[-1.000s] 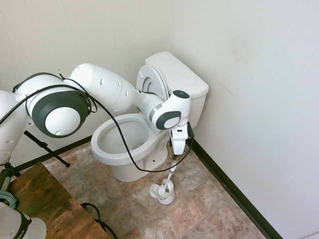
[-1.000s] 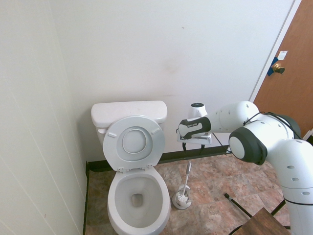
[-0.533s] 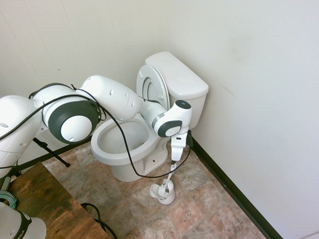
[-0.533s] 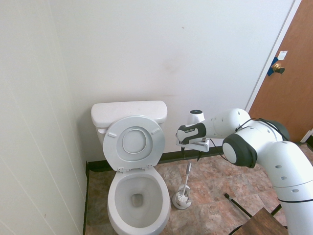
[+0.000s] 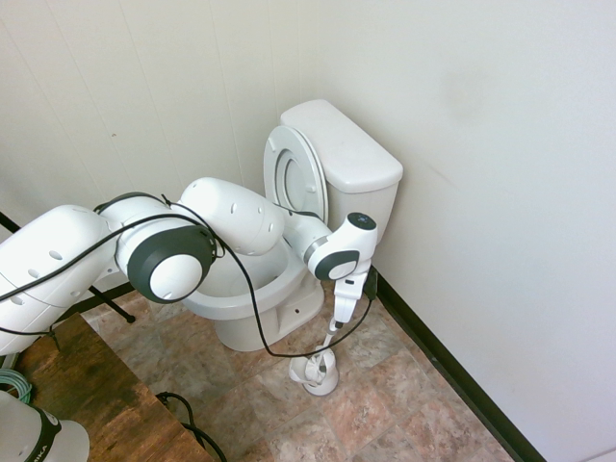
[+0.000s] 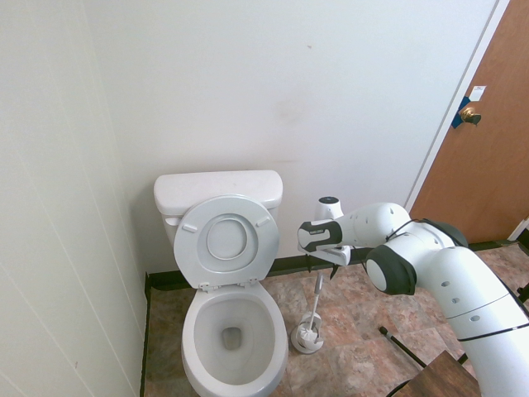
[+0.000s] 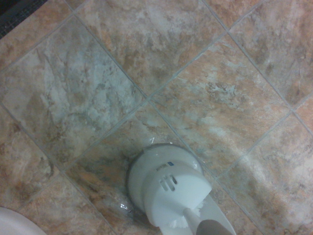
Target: Clean the toilet
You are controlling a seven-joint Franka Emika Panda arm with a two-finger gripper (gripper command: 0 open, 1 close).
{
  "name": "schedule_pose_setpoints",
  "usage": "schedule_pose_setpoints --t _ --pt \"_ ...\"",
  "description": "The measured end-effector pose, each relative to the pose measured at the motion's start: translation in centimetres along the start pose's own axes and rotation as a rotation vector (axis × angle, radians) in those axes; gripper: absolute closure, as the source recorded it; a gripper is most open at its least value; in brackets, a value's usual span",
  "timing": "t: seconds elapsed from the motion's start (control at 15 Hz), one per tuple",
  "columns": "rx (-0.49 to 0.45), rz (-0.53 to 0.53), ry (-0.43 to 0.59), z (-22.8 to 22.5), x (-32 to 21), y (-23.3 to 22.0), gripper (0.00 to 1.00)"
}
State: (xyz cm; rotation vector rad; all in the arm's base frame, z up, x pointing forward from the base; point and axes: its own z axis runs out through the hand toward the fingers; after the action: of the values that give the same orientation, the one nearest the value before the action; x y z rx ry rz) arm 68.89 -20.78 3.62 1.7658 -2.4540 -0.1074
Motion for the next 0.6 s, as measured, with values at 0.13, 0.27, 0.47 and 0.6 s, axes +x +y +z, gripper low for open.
schedule_pose_setpoints --t 0.13,0.27,0.47,0.6 --pt "-0.014 0.002 0.001 0.7 -0.1 0.1 0.00" --pt "-0.020 0.002 0.002 1.2 -0.1 0.1 0.00" --pt "-0.037 0.001 0.005 2.4 -0.1 0.5 0.00" --pt "-0.048 -0.001 0.006 3.5 -0.3 0.6 0.00"
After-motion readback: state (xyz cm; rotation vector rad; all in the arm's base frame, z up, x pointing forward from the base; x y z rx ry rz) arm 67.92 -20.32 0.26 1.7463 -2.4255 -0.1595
